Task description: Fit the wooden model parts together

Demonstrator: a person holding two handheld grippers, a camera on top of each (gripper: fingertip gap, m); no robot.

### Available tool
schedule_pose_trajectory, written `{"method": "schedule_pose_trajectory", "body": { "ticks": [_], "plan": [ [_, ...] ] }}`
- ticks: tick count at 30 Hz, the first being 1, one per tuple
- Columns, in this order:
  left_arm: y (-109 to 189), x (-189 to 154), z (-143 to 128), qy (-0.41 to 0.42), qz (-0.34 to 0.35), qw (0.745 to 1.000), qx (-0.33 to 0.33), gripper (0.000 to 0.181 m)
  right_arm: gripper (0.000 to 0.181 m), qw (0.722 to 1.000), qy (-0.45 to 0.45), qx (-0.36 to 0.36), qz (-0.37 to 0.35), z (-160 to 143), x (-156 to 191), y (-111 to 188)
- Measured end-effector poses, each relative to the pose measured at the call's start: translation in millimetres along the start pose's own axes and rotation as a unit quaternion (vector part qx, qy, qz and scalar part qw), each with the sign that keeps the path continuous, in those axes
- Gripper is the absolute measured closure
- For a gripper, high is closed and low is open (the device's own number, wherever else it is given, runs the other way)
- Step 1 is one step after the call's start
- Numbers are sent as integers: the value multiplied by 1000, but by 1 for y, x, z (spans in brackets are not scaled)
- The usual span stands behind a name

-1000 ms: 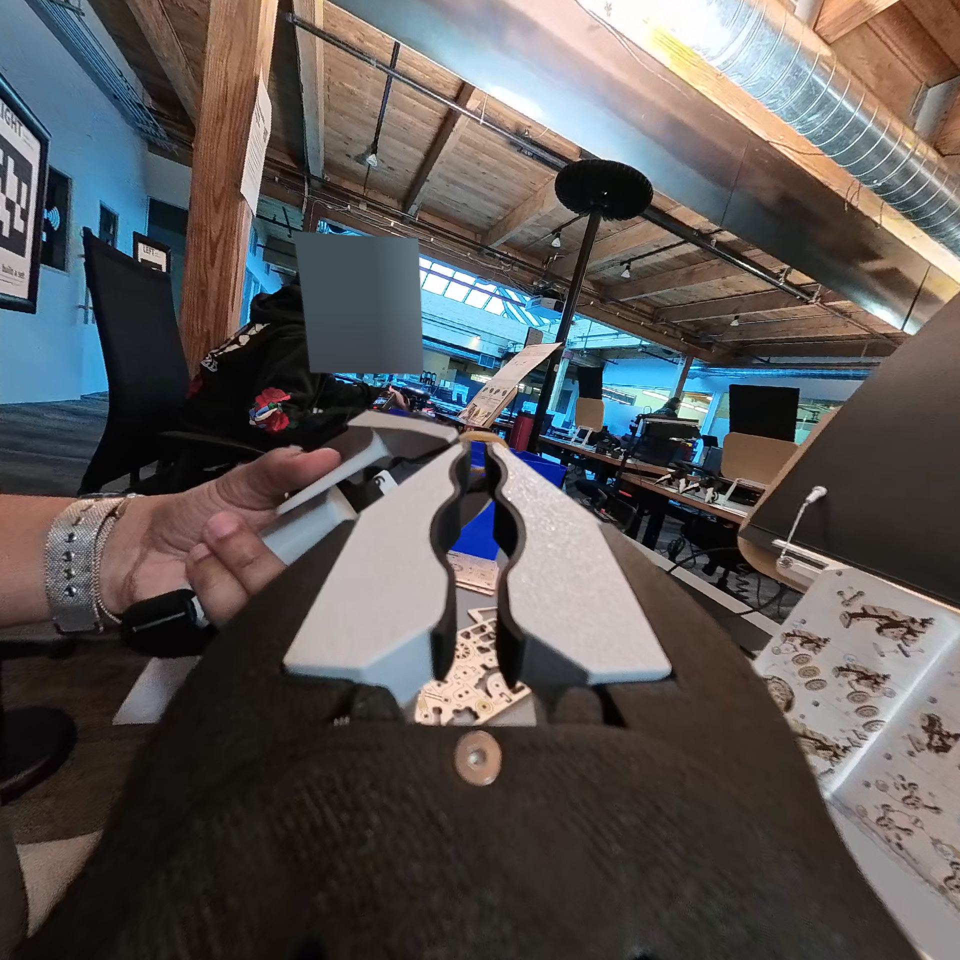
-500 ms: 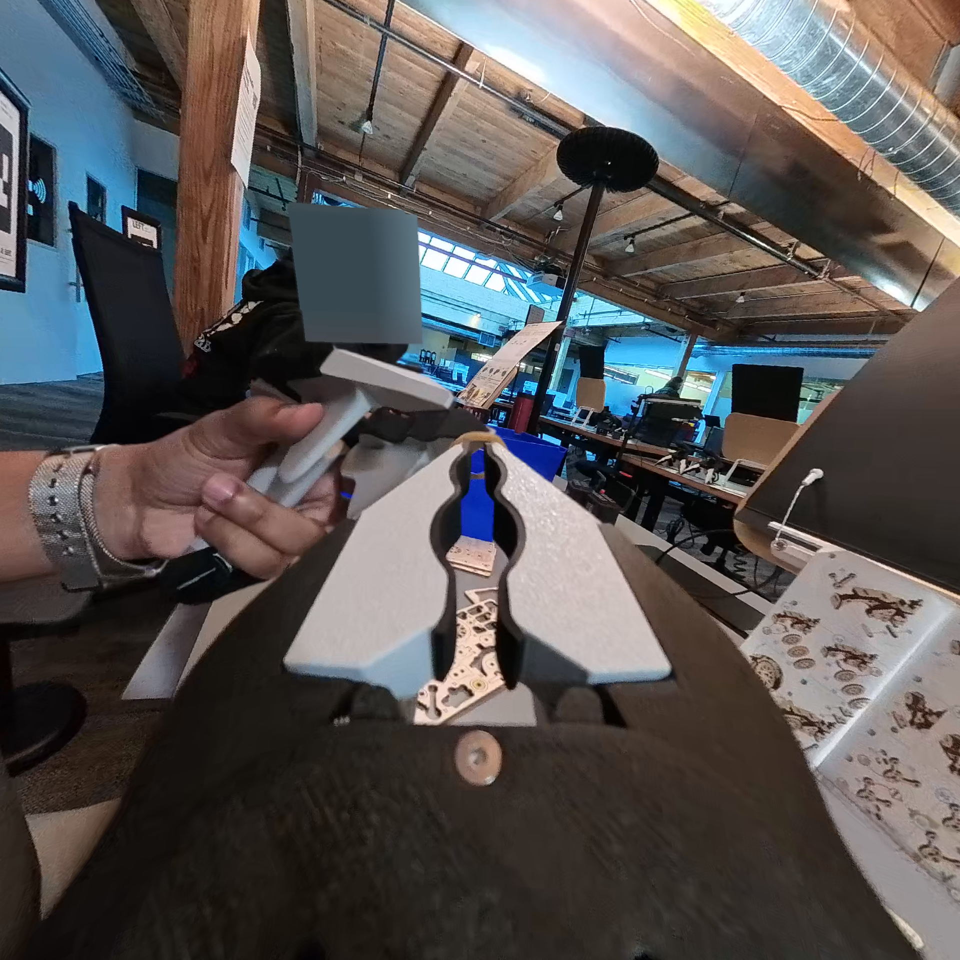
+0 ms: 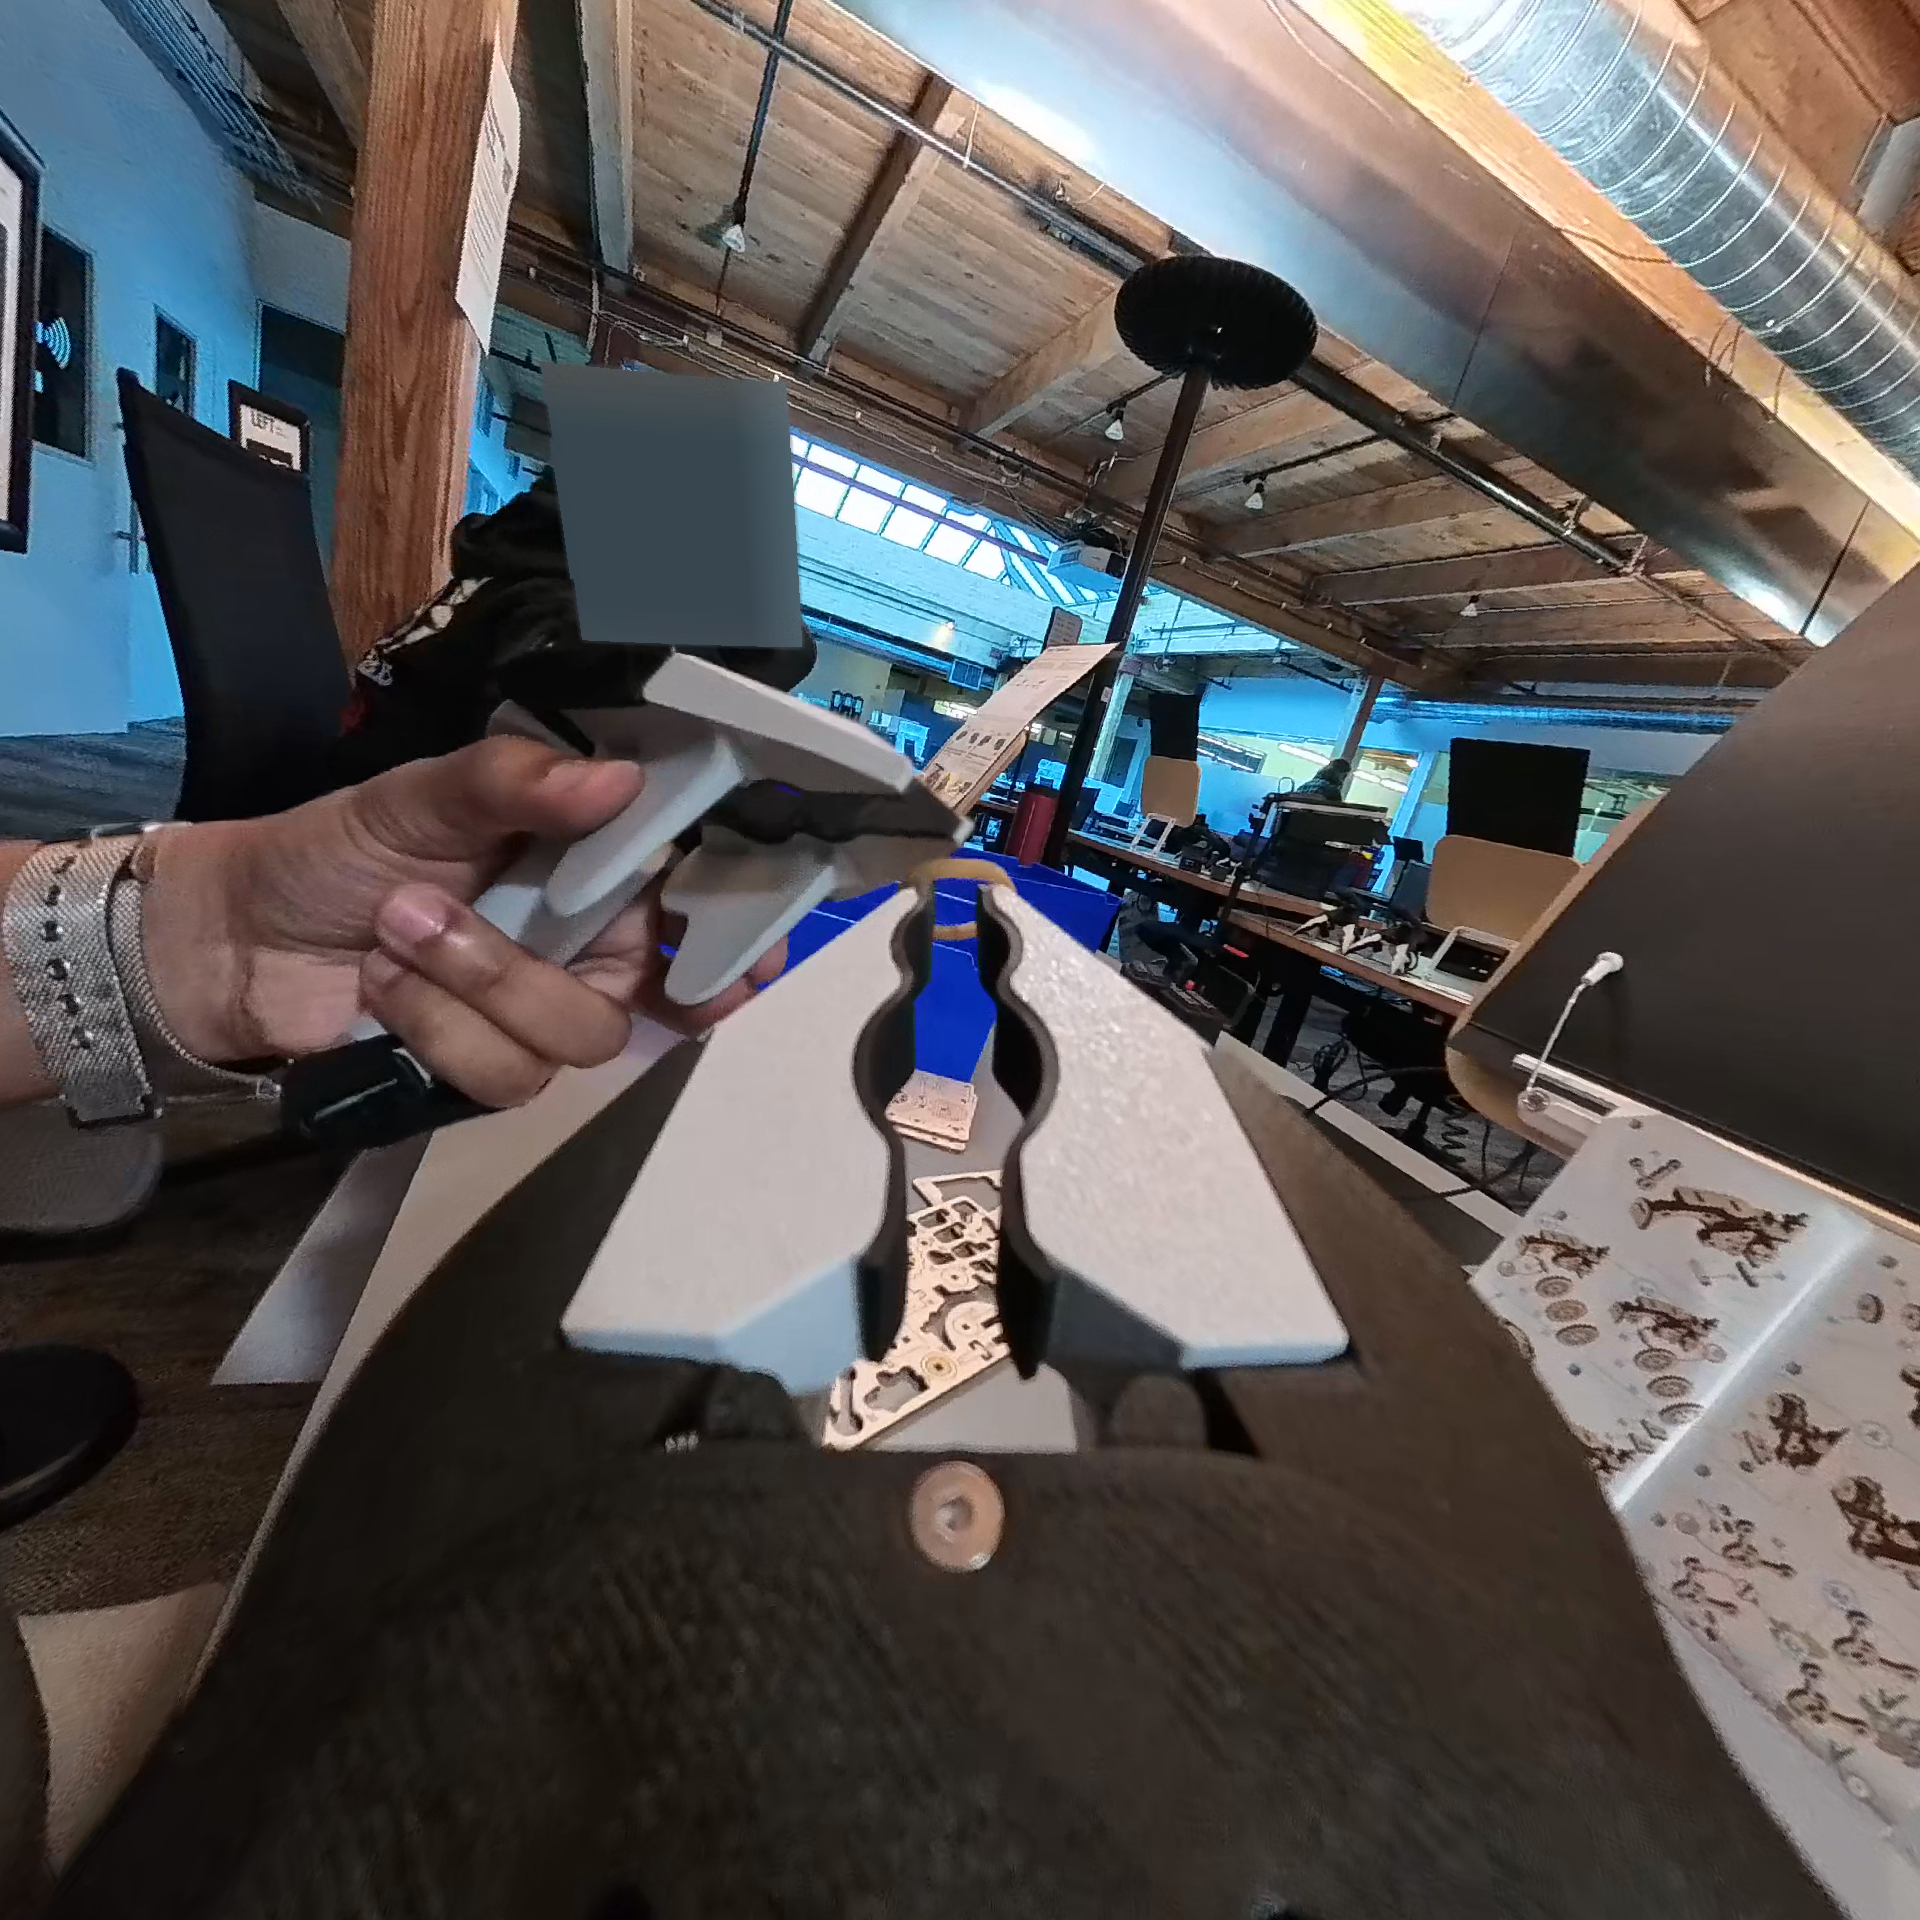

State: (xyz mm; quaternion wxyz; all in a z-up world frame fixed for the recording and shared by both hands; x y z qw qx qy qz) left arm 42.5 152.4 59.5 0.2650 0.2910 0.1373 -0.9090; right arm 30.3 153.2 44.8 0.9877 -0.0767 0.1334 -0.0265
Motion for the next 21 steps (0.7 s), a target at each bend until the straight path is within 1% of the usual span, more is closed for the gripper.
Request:
{"method": "schedule_pose_trajectory", "body": {
  "ticks": [4, 8, 10, 13, 16, 18, 19, 21],
  "plan": [
    [-2, 11, -7, -6, 49, 998, 33, 168, 175, 1000, 11, 6, -3, -1, 0, 0],
    [-1, 15, -9, -25, 86, 994, 56, 172, 174, 998, 52, 30, -6, -4, 0, -2],
    [0, 14, -11, -41, 95, 992, 71, 181, 176, 997, 68, 44, -4, -7, 1, -3],
    [2, 15, -13, -48, 108, 989, 89, 181, 176, 996, 78, 53, 0, -10, 2, -4],
    [2, 13, -14, -40, 94, 991, 90, 181, 177, 997, 55, 51, 6, -10, 3, -5],
    [0, 4, -18, -25, 51, 993, 103, 181, 180, 999, -2, 46, 2, -11, -4, -5],
    [-2, 5, -20, -17, 50, 993, 107, 181, 180, 999, -27, 37, 10, -10, -6, -4],
    [-1, 8, -14, -22, 61, 995, 82, 181, 180, 999, -30, 33, 14, -8, -8, -2]
  ]
}}
Point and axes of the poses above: each gripper's, where its closed fingertips meet, y back along the fingers, z out of its top, x = y × z across the jaws, the point moved 1 cm from there along y, back along the fingers, and after that the axes turned 10 degrees about x, right-handed, at the moved point
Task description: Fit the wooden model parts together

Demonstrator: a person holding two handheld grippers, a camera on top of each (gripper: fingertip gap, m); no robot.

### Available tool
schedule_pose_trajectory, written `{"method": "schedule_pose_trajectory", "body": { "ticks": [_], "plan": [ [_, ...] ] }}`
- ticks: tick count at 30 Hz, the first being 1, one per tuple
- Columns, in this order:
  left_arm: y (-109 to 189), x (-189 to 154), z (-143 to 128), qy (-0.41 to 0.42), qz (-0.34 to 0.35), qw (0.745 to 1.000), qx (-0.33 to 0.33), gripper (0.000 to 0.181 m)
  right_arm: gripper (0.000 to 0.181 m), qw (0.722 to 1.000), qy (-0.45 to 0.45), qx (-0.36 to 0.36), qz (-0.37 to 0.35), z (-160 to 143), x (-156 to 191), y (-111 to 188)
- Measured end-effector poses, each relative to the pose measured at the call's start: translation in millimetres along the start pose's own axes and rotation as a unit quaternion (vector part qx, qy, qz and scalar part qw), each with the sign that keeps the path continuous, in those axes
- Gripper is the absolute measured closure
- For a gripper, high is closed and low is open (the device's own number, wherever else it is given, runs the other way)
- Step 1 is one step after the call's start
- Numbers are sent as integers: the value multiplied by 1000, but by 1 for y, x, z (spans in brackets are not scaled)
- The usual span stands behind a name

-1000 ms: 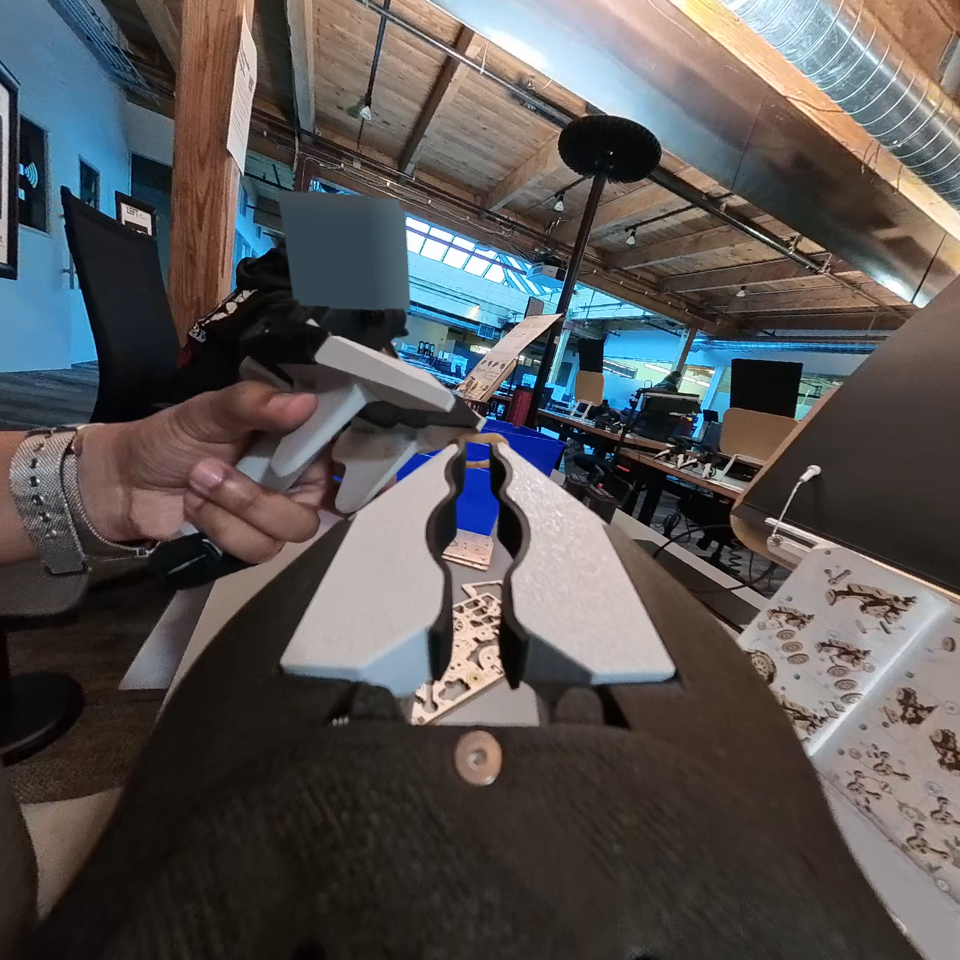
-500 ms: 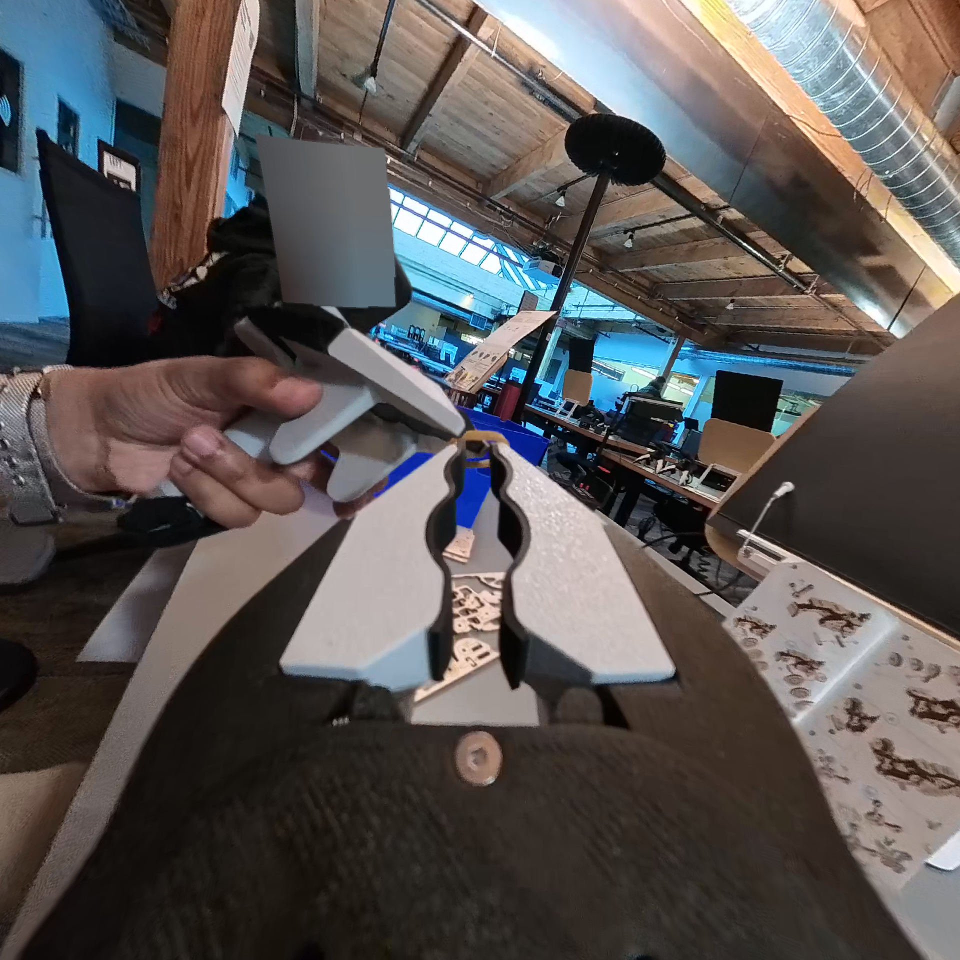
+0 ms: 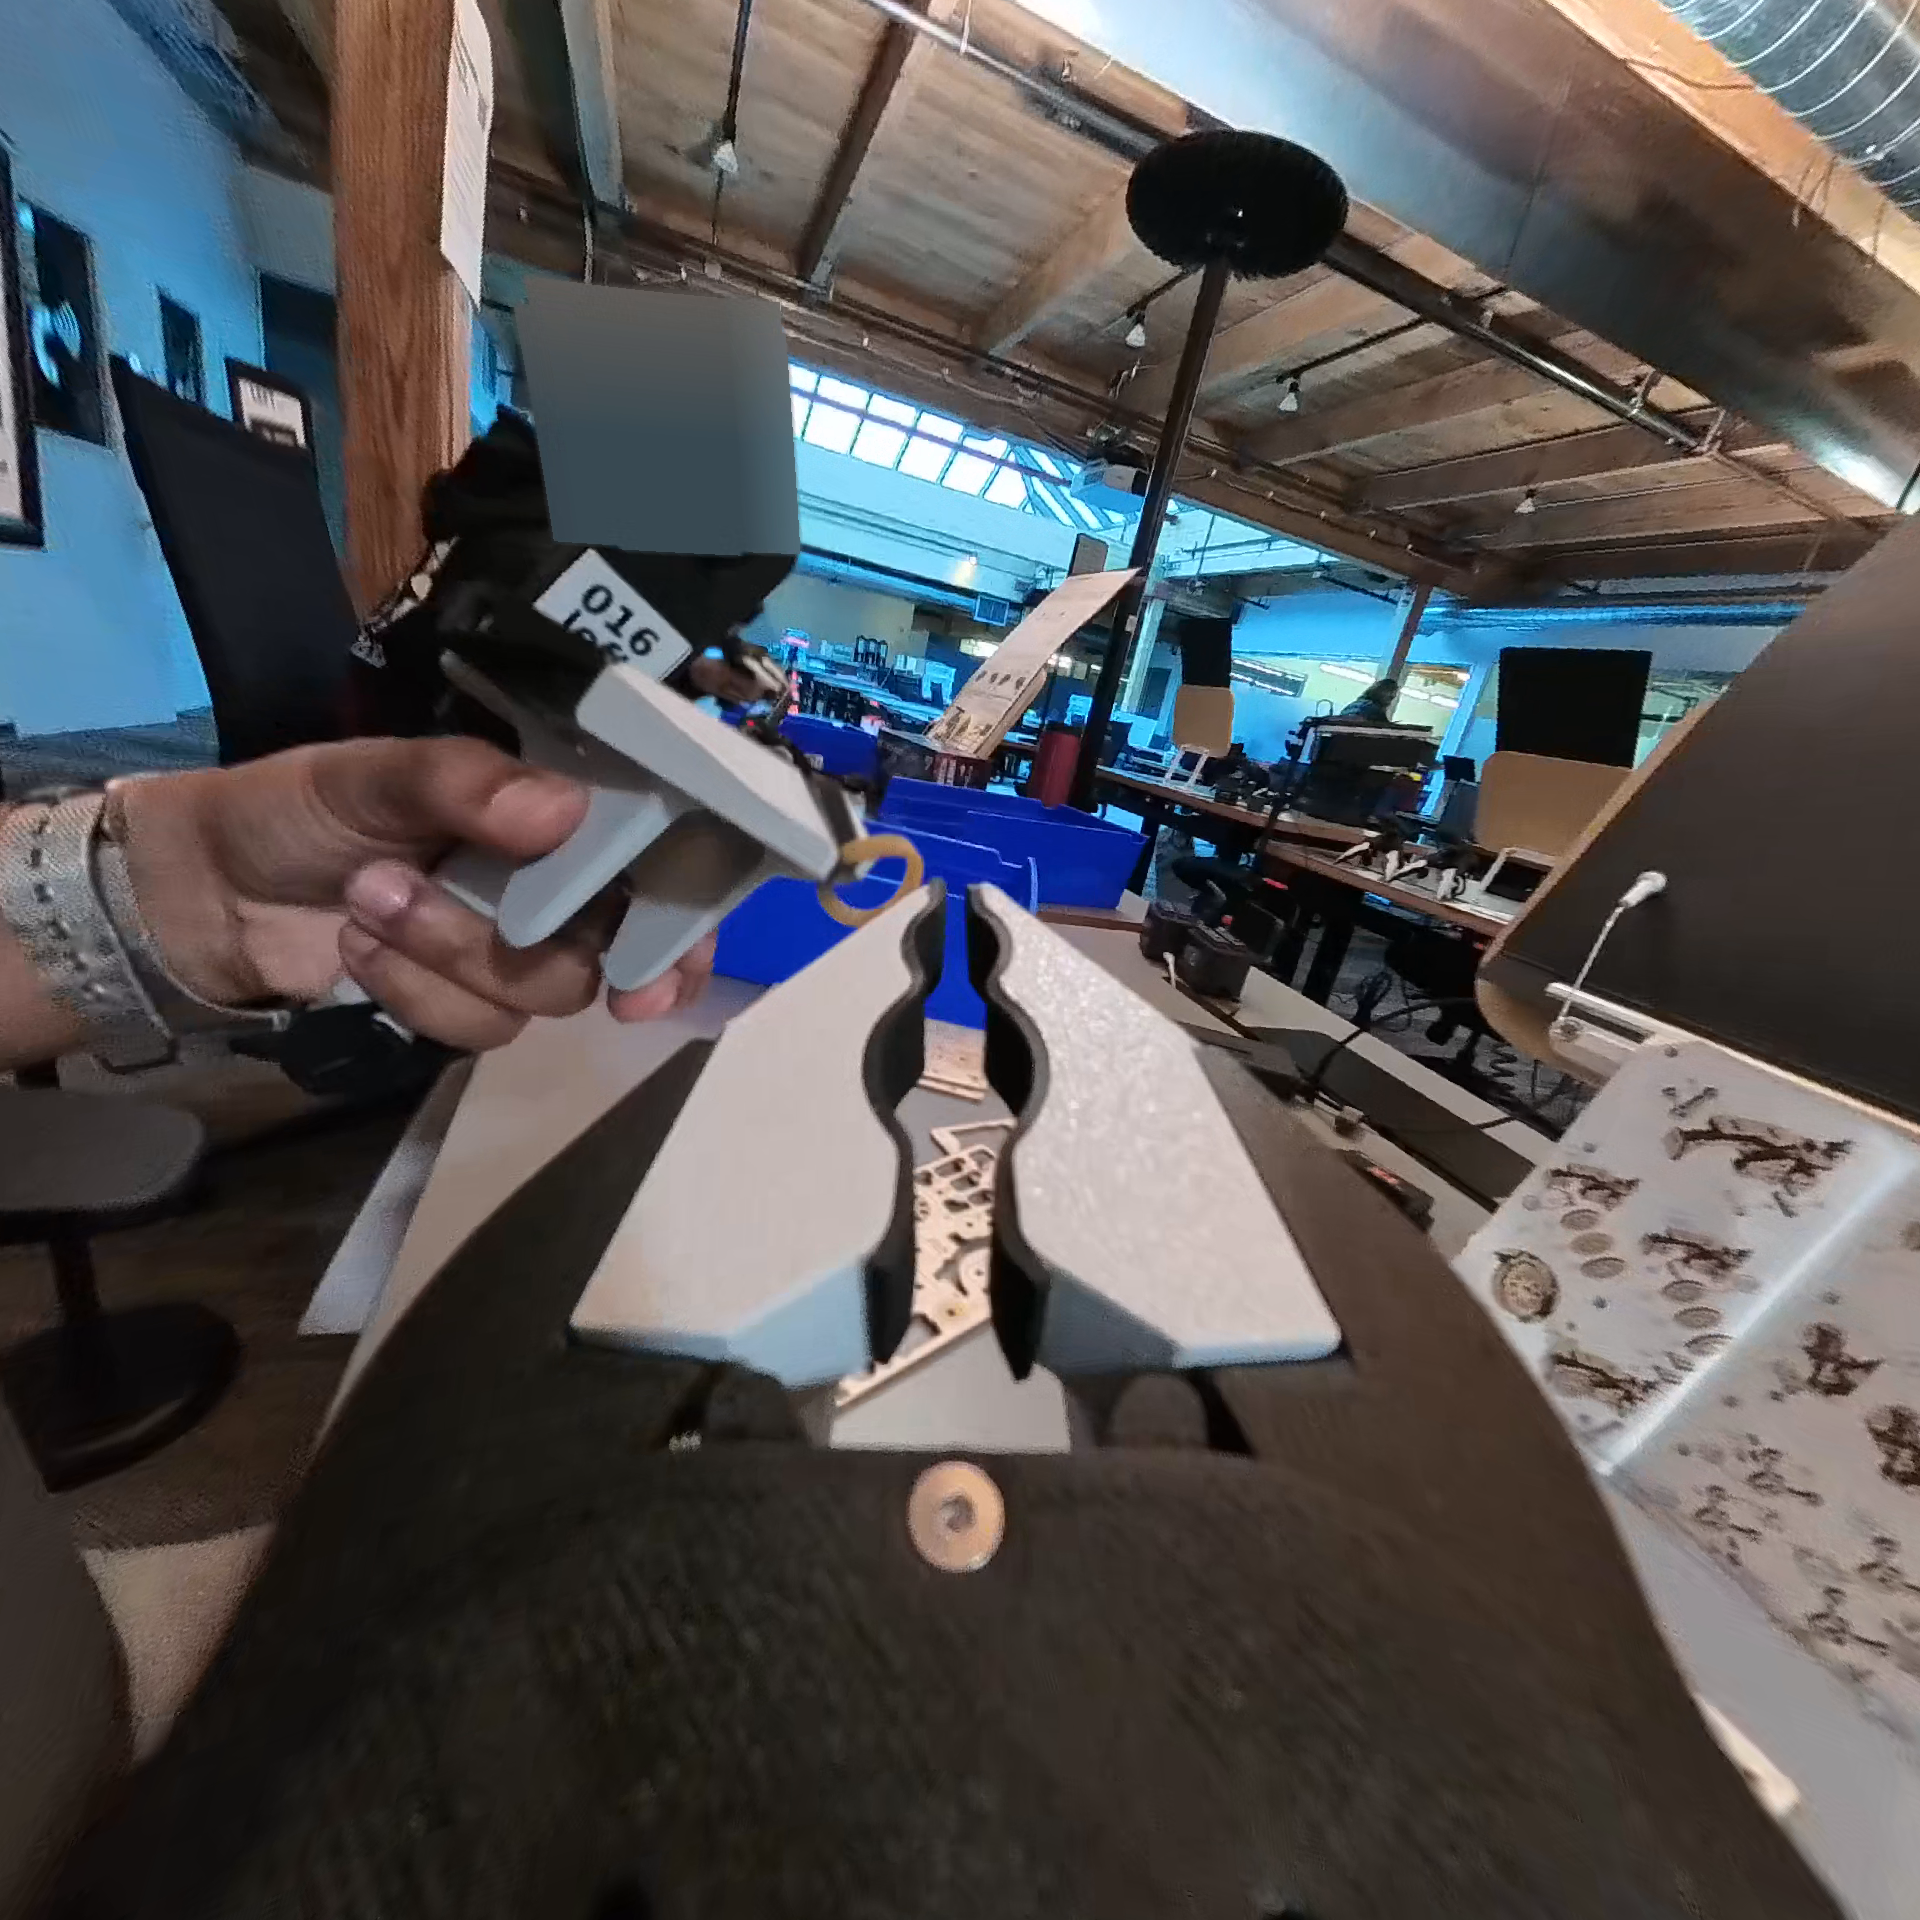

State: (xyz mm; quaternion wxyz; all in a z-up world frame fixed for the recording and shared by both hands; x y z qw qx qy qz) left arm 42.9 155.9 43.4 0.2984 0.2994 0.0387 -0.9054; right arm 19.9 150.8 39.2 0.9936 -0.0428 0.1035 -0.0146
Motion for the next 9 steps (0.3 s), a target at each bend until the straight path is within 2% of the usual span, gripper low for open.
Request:
{"method": "schedule_pose_trajectory", "body": {
  "ticks": [4, 7, 9],
  "plan": [
    [15, -4, 13, 62, -90, 992, -60, 181, 168, 999, -10, 1, 51, 4, 10, -2],
    [23, 3, 17, 106, -133, 981, -96, 181, 170, 994, -69, -21, 81, 11, 10, 0],
    [24, 4, 16, 124, -161, 974, -103, 181, 178, 991, -80, -32, 100, 15, 13, 3]
  ]
}}
Point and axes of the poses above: each gripper's, where its closed fingertips meet, y back along the fingers, z out of its top, x = y × z across the jaws, the point moved 1 cm from there along y, back along the fingers, and after that the axes turned 10 degrees about x, right-handed, at the moved point
